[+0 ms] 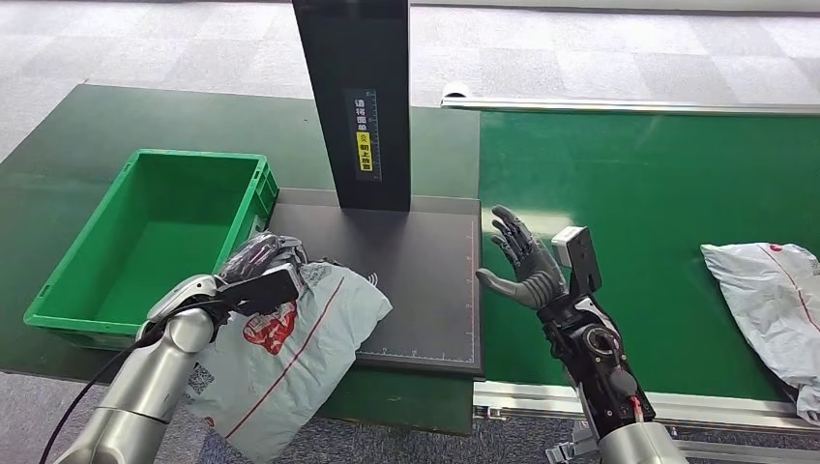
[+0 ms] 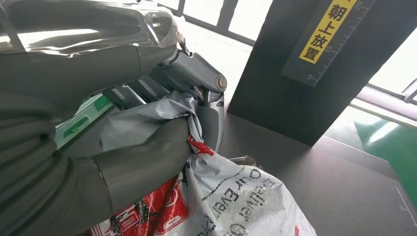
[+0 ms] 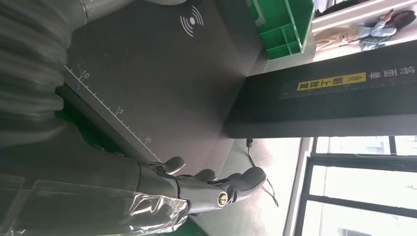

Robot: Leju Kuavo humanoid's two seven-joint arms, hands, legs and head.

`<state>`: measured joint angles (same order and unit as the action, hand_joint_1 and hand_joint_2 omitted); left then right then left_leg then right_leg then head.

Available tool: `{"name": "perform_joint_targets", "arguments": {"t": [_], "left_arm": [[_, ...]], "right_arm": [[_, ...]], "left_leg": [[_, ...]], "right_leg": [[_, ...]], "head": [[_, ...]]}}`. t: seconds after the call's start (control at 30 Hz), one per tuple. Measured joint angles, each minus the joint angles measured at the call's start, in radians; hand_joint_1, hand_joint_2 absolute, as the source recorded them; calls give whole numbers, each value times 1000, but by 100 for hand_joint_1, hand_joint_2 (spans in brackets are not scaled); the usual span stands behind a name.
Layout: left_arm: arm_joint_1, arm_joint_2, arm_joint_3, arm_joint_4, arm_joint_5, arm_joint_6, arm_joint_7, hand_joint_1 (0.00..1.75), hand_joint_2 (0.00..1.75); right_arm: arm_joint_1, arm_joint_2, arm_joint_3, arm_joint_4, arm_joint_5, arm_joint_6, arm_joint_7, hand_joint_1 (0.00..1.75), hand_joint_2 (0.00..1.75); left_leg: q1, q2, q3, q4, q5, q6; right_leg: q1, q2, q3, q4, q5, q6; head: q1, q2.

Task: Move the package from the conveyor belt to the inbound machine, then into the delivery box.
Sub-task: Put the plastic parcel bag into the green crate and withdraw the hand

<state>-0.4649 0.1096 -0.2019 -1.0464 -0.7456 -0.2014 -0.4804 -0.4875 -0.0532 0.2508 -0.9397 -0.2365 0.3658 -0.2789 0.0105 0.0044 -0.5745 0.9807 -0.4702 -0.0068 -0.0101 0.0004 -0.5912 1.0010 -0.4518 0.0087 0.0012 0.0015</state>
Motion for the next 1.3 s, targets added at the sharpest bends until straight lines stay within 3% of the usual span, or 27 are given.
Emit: {"name": "perform_joint_targets", "arguments": {"t": [0.1,0.23,0.37,0.5,0.73,0.9,1.1,1.3], "left_arm": [[9,-3,-2,-4,-35,97,12,175,175],[35,-23,18,-50,-40,359,-9,175,175],[77,-63,81,-206,37,629,-82,175,175],[112,-94,128,-346,62,782,-136,175,175],[143,-132,170,-473,84,879,-195,175,175],[128,-184,257,-545,2,895,-211,175,175],[-51,-197,442,-409,-183,895,-126,175,175],[-228,-171,604,-237,-326,895,-51,175,175]], "right_arm": [[8,-2,-3,-5,0,-1,-3,0,175],[33,-2,-6,-28,3,-4,-8,0,175],[49,2,-5,-44,3,-4,-9,0,175],[48,9,-4,-44,0,-2,-13,0,175],[35,18,-1,-36,-3,0,-25,0,175],[22,23,12,-19,-6,-5,-35,0,175],[22,27,28,2,-6,-18,-54,0,175],[15,35,47,26,-6,-16,-57,0,175]], "left_leg": [[0,0,0,0,0,0],[0,0,0,0,0,0],[0,0,-1,0,0,0],[0,0,-1,0,0,0],[0,0,-1,0,0,0],[0,0,-1,0,0,0],[1,0,0,0,1,0],[1,0,0,0,2,-1]], "right_leg": [[0,0,0,0,0,0],[0,0,0,0,0,0],[0,0,0,0,0,0],[0,0,0,0,0,0],[0,0,0,0,0,0],[0,0,0,0,0,0],[1,0,0,0,1,-1],[1,0,0,1,1,-1]], "head": [[0,0],[0,0],[0,0],[0,0],[0,0],[0,0],[0,0],[0,0]]}}
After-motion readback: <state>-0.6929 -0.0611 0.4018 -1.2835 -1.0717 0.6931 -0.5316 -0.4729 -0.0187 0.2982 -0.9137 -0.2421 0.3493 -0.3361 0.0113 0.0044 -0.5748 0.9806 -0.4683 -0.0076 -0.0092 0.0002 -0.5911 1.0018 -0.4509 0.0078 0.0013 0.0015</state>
